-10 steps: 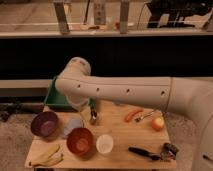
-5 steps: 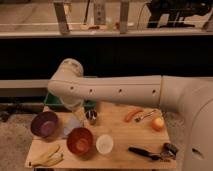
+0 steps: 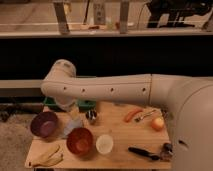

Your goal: Place banana in tray

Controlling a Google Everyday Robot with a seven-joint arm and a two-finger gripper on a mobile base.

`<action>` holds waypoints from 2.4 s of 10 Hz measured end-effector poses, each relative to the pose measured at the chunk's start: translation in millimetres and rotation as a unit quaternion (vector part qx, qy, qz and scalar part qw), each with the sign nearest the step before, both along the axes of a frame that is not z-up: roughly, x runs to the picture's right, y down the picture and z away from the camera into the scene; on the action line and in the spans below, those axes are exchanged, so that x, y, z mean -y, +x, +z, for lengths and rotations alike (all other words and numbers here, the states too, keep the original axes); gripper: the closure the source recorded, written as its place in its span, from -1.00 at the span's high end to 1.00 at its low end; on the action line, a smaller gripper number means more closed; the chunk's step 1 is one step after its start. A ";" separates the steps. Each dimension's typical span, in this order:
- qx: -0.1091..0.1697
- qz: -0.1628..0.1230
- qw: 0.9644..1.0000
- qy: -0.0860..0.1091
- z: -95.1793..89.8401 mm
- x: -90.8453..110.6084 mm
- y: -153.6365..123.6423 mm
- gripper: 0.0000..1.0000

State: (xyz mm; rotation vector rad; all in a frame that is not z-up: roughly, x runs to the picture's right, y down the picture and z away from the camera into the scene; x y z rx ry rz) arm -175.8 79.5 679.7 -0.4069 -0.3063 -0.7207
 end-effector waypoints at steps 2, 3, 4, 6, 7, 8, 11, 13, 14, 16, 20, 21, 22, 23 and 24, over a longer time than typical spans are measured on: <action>0.006 -0.008 1.000 -0.001 4.8 -1.9 -6.4 0.60; 0.011 -0.013 1.000 -0.002 5.9 -2.9 -12.3 0.60; 0.016 -0.018 1.000 -0.003 8.7 -3.0 -17.5 0.60; 0.023 -0.026 0.999 -0.005 13.5 -4.1 -24.6 0.60; 0.026 -0.031 0.999 -0.007 15.8 -6.3 -27.6 0.60; 0.031 -0.035 0.999 -0.008 18.6 -7.9 -33.5 0.60; 0.044 -0.049 0.998 -0.011 26.0 -12.7 -47.2 0.60; 0.056 -0.058 0.997 -0.013 31.8 -20.2 -60.2 0.60; 0.059 -0.062 0.996 -0.015 35.2 -23.3 -62.0 0.60; 0.071 -0.072 0.995 -0.020 43.2 -31.9 -75.3 0.60; 0.091 -0.078 0.992 -0.023 59.1 -45.9 -86.5 0.60; 0.094 -0.079 0.992 -0.023 63.6 -49.7 -87.6 0.60; 0.098 -0.080 0.992 -0.022 68.4 -55.2 -91.4 0.60; 0.101 -0.082 0.991 -0.022 69.0 -56.0 -93.5 0.60; 0.105 -0.084 0.991 -0.020 69.9 -55.9 -94.4 0.60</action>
